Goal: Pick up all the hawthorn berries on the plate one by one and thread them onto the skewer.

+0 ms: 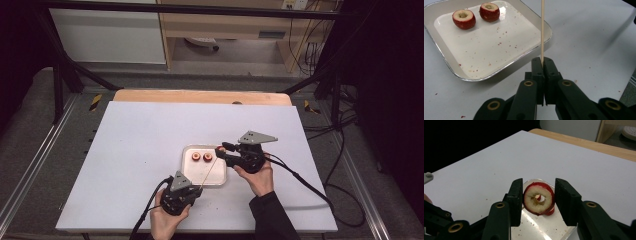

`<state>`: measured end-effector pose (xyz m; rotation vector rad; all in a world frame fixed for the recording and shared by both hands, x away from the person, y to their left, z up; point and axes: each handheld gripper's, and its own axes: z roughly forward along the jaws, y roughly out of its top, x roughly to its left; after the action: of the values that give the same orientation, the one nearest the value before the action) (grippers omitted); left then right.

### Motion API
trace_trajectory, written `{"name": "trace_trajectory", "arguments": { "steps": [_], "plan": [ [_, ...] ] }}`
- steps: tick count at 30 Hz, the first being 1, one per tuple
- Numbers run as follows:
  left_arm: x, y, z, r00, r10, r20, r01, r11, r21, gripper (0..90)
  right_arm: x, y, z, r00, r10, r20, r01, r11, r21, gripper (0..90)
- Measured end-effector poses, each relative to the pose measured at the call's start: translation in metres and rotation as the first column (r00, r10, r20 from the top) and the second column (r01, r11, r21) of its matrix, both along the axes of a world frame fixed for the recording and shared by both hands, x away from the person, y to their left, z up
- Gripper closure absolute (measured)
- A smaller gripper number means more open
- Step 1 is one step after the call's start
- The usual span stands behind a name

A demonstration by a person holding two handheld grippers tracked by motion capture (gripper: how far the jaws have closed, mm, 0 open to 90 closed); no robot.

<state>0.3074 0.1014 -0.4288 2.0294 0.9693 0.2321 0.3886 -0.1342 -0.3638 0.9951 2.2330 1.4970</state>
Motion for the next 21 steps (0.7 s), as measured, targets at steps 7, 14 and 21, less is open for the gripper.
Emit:
{"name": "trace_trajectory", "arguments": {
  "steps": [7, 14, 21],
  "plan": [
    [0.0002, -0.0032, 0.0001, 0.9989, 0.015, -0.044, -0.017, 0.9980, -0.061, 88.6, -0.0024, 0.0033, -0.0047, 0.9998, 0.004, 0.021, -0.004, 0.9996, -0.029, 60.0],
    [-0.0012, -0.0045, -0.0009, 0.9990, 0.044, -0.009, -0.044, 0.9964, -0.072, 88.7, -0.0048, 0.0042, -0.0066, 0.9997, -0.003, 0.025, 0.004, 0.9997, -0.023, 60.0],
    [-0.0033, -0.0048, -0.0045, 0.9988, 0.000, 0.049, 0.001, 0.9995, -0.033, 88.9, -0.0050, 0.0022, -0.0062, 0.9998, 0.015, 0.012, -0.014, 0.9997, -0.022, 60.1]
  ]
}}
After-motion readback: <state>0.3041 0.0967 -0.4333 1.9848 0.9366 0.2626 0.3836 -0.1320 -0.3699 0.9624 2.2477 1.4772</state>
